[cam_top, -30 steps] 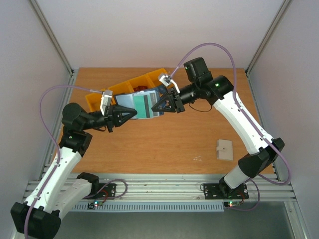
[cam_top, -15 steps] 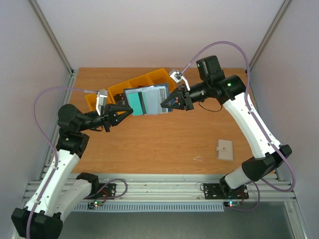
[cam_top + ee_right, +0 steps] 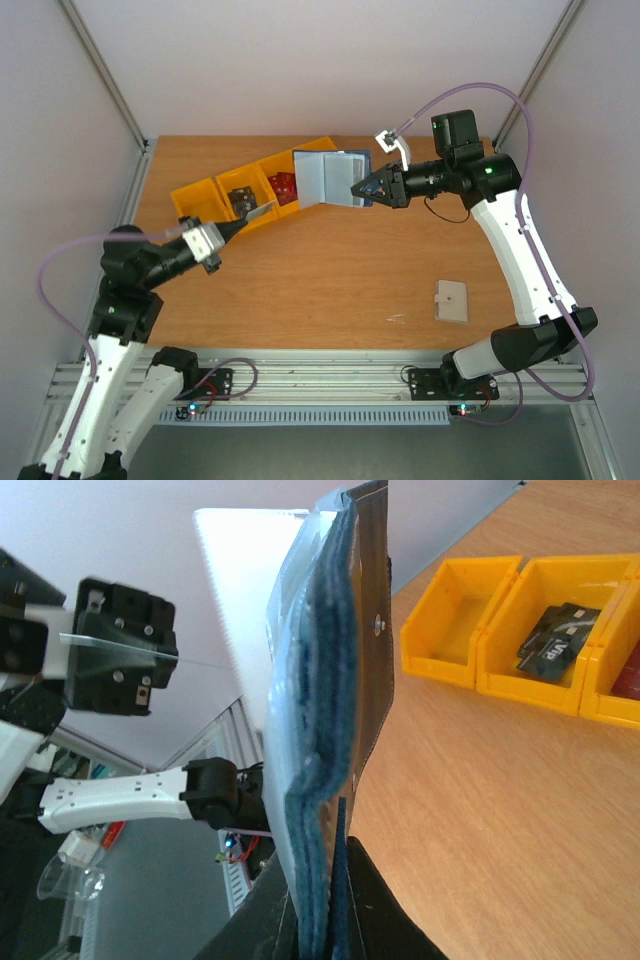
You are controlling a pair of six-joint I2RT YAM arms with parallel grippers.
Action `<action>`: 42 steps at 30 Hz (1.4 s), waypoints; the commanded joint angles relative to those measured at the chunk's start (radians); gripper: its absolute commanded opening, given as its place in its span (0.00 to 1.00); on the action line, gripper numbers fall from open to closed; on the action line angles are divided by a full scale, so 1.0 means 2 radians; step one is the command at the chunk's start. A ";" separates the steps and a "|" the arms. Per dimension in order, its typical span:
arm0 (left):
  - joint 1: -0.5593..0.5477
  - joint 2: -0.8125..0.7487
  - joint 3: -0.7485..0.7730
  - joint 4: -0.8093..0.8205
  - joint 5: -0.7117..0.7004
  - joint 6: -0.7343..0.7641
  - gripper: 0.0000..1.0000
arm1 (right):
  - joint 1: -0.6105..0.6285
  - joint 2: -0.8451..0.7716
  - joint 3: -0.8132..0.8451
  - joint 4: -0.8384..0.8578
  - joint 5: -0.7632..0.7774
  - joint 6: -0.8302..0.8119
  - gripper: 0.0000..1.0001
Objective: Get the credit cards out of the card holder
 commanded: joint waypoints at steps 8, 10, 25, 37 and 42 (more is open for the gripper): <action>0.002 -0.050 -0.165 0.258 0.129 0.707 0.00 | 0.000 0.005 0.005 0.020 -0.004 0.012 0.01; 0.002 -0.051 -0.164 0.252 0.147 0.719 0.00 | 0.000 0.007 0.006 0.016 -0.005 0.007 0.01; 0.015 -0.001 -0.142 0.121 -0.035 0.726 0.00 | -0.031 0.037 0.020 0.009 -0.042 -0.017 0.01; 0.242 0.189 -0.074 0.047 0.081 0.839 0.00 | -0.074 0.097 0.067 -0.015 -0.077 -0.041 0.01; 0.325 0.311 0.019 -0.092 0.138 1.035 0.00 | -0.092 0.146 0.104 -0.017 -0.093 -0.048 0.01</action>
